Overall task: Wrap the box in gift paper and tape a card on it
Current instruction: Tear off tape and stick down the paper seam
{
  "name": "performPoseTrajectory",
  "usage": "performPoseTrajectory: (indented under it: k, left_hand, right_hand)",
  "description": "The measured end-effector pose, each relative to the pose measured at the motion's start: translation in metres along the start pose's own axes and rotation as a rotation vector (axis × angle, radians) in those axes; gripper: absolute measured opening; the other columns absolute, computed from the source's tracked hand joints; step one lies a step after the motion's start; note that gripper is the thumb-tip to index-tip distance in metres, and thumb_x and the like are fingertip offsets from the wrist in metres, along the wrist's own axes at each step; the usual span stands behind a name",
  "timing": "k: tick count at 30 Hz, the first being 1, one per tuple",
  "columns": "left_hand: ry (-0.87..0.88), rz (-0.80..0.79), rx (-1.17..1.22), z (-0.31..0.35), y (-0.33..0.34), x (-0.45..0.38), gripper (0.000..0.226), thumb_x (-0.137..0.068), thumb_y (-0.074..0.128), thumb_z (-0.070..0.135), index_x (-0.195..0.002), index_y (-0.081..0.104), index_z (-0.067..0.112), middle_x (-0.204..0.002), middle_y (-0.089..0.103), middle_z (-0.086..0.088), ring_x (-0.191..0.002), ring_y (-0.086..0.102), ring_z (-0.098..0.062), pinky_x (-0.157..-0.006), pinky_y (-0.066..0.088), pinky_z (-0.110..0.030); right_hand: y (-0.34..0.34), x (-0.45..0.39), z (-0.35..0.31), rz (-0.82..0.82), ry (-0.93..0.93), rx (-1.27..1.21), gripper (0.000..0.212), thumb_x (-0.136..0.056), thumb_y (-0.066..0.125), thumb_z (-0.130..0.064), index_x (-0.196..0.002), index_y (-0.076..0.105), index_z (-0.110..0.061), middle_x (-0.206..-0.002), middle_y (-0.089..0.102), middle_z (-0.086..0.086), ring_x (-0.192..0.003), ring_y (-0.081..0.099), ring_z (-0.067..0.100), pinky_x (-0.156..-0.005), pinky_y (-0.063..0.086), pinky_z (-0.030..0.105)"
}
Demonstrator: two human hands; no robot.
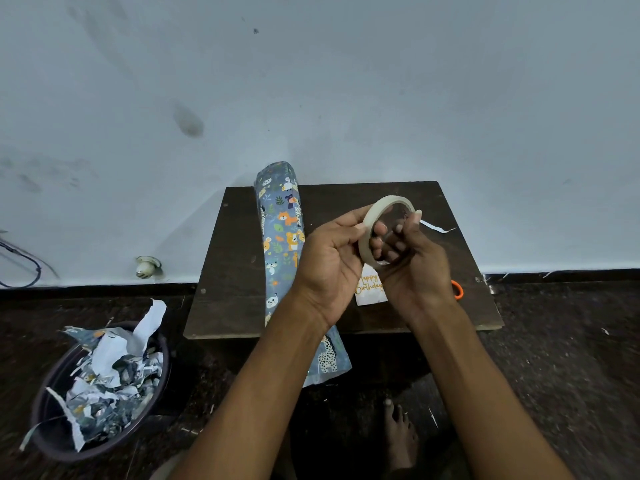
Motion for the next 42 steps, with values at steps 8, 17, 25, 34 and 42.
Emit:
performPoseTrajectory:
  k: [8, 17, 25, 34, 42]
  left_hand:
    - [-0.013, -0.028, -0.084, 0.001, 0.005, 0.003, 0.035, -0.082, 0.042, 0.009, -0.106, 0.061, -0.009, -0.067, 0.065, 0.004, -0.065, 0.048, -0.007, -0.066, 0.040, -0.022]
    - [-0.018, 0.022, -0.076, 0.001, 0.003, 0.004, 0.036, -0.085, 0.030, 0.000, -0.094, 0.065, -0.003, -0.063, 0.044, -0.001, -0.061, 0.034, -0.011, -0.065, 0.030, -0.026]
    - [0.089, -0.117, -0.204, -0.003, -0.002, -0.001, 0.030, -0.094, 0.048, 0.003, -0.117, 0.064, -0.008, -0.078, 0.064, -0.006, -0.074, 0.058, -0.012, -0.074, 0.051, -0.019]
    - [0.261, 0.052, -0.521, 0.004, -0.002, 0.005, 0.024, -0.099, 0.053, -0.005, -0.113, 0.071, 0.005, -0.075, 0.075, 0.004, -0.065, 0.069, -0.003, -0.062, 0.054, -0.017]
    - [0.252, 0.010, -0.777, 0.005, -0.013, 0.000, 0.031, -0.098, 0.050, -0.008, -0.120, 0.071, -0.001, -0.107, 0.075, -0.012, -0.096, 0.070, -0.013, -0.081, 0.056, -0.023]
  right_hand:
    - [-0.002, -0.001, 0.002, -0.025, 0.016, -0.008, 0.034, -0.091, 0.057, -0.043, -0.078, 0.048, -0.013, -0.070, 0.033, 0.004, -0.055, 0.044, 0.015, -0.049, 0.048, 0.024]
    - [-0.006, -0.006, 0.009, 0.006, 0.049, 0.034, 0.036, -0.104, 0.050, -0.039, -0.079, 0.050, -0.013, -0.073, 0.032, 0.005, -0.061, 0.038, 0.017, -0.052, 0.047, 0.026]
    - [0.006, 0.008, -0.002, 0.010, 0.082, -0.059, 0.039, -0.111, 0.036, -0.029, -0.085, 0.058, -0.010, -0.054, 0.053, -0.002, -0.047, 0.048, 0.006, -0.060, 0.043, 0.018]
    - [-0.010, 0.010, -0.026, -0.153, -0.688, 0.981, 0.033, -0.093, 0.064, -0.037, -0.123, 0.069, -0.025, -0.122, 0.062, -0.004, -0.113, 0.062, 0.019, -0.086, 0.054, 0.038]
    - [-0.014, 0.009, -0.028, -0.248, -0.701, 1.121, 0.027, -0.085, 0.082, -0.018, -0.111, 0.078, -0.017, -0.113, 0.070, -0.002, -0.099, 0.069, 0.017, -0.066, 0.052, 0.021]
Point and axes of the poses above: each hand's wrist, its own x-axis away from the middle knuckle, its own y-axis out of the palm, z = x × y, the point moved 1 cm from there along -x, towards the middle knuckle
